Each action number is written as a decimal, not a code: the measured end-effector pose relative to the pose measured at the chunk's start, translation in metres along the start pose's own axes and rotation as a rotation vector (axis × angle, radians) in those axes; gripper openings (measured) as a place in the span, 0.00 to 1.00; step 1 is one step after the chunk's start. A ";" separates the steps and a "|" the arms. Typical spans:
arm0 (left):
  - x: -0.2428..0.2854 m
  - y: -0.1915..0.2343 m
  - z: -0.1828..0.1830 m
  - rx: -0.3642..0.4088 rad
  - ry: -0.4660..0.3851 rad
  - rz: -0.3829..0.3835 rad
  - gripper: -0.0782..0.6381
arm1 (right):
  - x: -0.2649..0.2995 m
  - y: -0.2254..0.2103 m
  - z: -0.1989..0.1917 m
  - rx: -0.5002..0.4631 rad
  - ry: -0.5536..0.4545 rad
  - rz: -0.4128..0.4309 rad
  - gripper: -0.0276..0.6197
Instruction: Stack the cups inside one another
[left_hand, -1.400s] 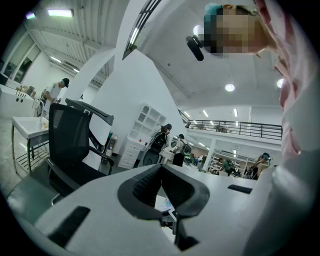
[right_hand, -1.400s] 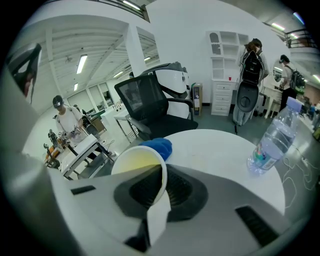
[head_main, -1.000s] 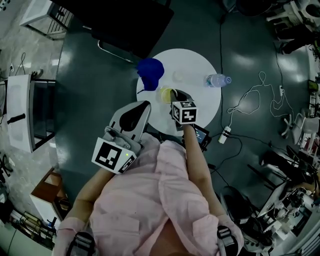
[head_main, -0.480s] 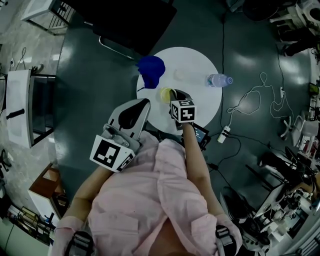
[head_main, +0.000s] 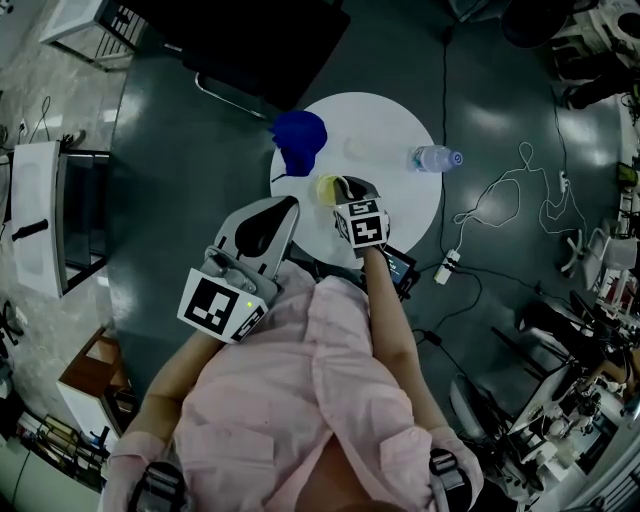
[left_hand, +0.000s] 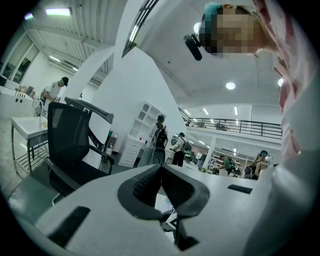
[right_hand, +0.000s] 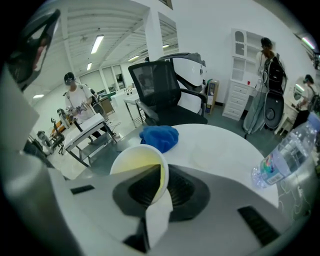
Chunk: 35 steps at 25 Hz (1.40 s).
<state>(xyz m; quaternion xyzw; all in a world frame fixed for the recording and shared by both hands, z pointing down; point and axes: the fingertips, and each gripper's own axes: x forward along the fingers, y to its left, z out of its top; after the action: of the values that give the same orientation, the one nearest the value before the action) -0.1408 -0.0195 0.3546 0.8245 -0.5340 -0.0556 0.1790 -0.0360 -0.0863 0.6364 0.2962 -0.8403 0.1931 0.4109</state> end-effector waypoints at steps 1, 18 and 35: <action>0.000 0.000 0.000 0.001 0.000 -0.001 0.13 | 0.001 0.001 0.000 -0.025 0.002 -0.002 0.10; -0.002 -0.003 0.000 0.004 0.000 -0.009 0.13 | 0.000 0.009 0.006 -0.162 0.007 -0.002 0.33; 0.002 -0.004 -0.004 -0.003 0.012 -0.026 0.13 | -0.016 -0.006 0.017 -0.108 -0.051 -0.079 0.34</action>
<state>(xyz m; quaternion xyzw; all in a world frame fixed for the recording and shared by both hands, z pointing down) -0.1355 -0.0184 0.3567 0.8315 -0.5219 -0.0540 0.1826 -0.0342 -0.0952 0.6137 0.3114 -0.8474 0.1234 0.4121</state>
